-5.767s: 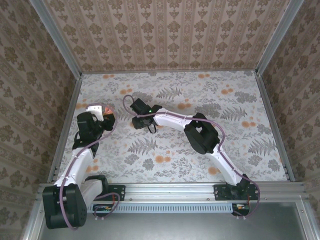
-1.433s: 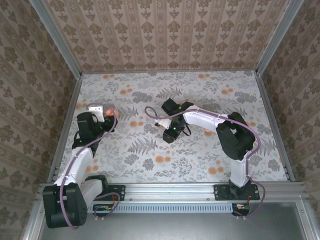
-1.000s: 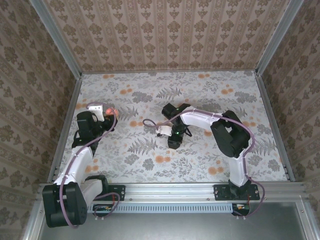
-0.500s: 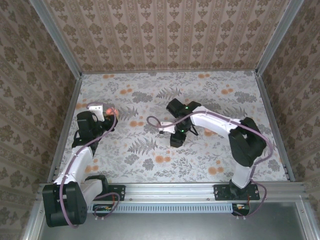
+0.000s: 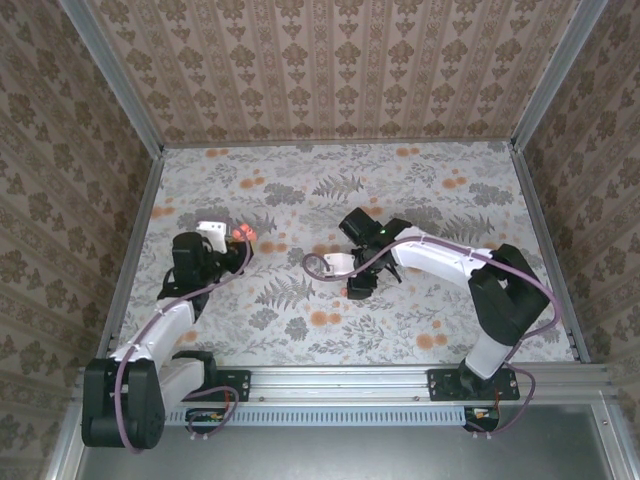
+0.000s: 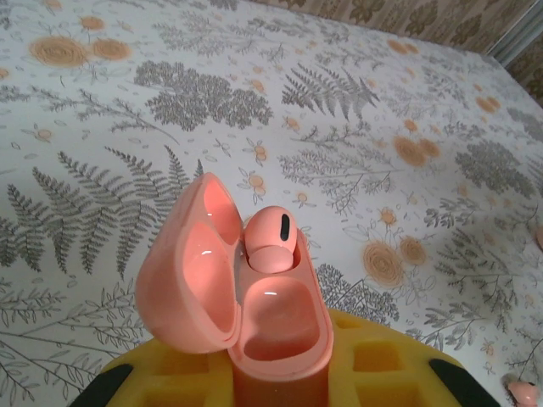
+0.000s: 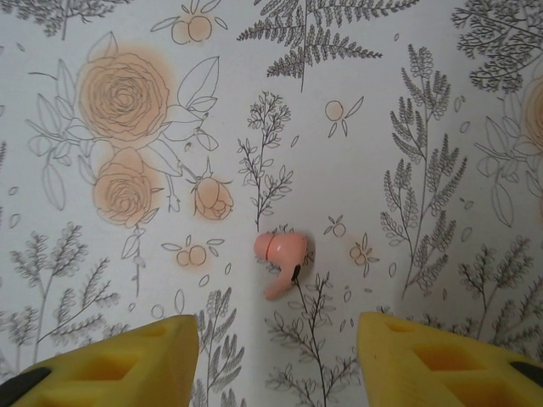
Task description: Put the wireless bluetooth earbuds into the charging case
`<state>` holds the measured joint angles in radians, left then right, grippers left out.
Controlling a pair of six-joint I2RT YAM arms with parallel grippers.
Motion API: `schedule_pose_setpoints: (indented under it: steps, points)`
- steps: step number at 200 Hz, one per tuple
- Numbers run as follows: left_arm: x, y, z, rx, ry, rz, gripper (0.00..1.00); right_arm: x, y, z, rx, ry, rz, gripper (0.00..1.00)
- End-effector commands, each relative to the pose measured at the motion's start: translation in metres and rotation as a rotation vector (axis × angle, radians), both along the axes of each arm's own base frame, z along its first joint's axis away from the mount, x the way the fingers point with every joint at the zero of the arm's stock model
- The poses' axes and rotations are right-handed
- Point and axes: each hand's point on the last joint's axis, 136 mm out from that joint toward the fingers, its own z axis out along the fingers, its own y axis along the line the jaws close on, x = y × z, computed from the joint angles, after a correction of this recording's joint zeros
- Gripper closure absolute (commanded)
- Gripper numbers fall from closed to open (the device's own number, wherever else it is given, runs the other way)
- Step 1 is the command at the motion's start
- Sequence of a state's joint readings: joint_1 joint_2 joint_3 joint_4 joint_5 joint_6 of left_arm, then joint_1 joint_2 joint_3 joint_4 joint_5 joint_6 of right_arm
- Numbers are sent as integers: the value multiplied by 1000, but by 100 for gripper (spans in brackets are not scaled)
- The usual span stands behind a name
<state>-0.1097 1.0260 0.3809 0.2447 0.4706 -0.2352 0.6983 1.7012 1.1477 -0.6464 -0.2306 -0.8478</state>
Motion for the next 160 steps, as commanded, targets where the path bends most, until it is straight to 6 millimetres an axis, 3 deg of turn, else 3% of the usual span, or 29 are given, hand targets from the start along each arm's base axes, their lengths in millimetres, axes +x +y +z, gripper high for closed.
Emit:
schedule_pose_setpoints:
  steps: [1,93,160]
  points:
    - [4,-1,4,18,-58,4,82,2,3,-20,-32,-23,34,46]
    - [4,-2,7,28,-70,5,82,3,11,-43,-54,38,19,46]
    - [3,-1,7,33,-70,3,82,8,16,-50,-59,60,-4,59]
